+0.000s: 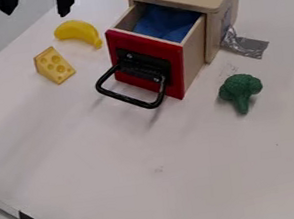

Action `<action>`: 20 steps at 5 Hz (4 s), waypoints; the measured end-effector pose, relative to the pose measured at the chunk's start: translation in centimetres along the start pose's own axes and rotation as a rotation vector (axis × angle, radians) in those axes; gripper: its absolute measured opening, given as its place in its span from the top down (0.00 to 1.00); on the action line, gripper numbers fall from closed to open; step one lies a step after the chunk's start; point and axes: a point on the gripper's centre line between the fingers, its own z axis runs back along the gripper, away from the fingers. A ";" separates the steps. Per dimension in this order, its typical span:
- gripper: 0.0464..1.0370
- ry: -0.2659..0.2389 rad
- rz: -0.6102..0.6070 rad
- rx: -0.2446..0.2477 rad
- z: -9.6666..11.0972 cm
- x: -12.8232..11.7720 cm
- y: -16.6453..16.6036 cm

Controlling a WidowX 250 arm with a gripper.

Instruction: Move the green object into the drawer

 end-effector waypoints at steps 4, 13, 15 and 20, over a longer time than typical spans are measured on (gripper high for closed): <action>0.04 0.020 -0.032 0.006 -2.2 -3.2 -4.1; 0.04 0.012 0.093 -0.047 -6.7 0.6 -18.3; 0.04 0.016 0.112 -0.016 -9.4 1.9 -23.2; 0.04 0.031 0.179 0.032 -12.6 4.7 -25.1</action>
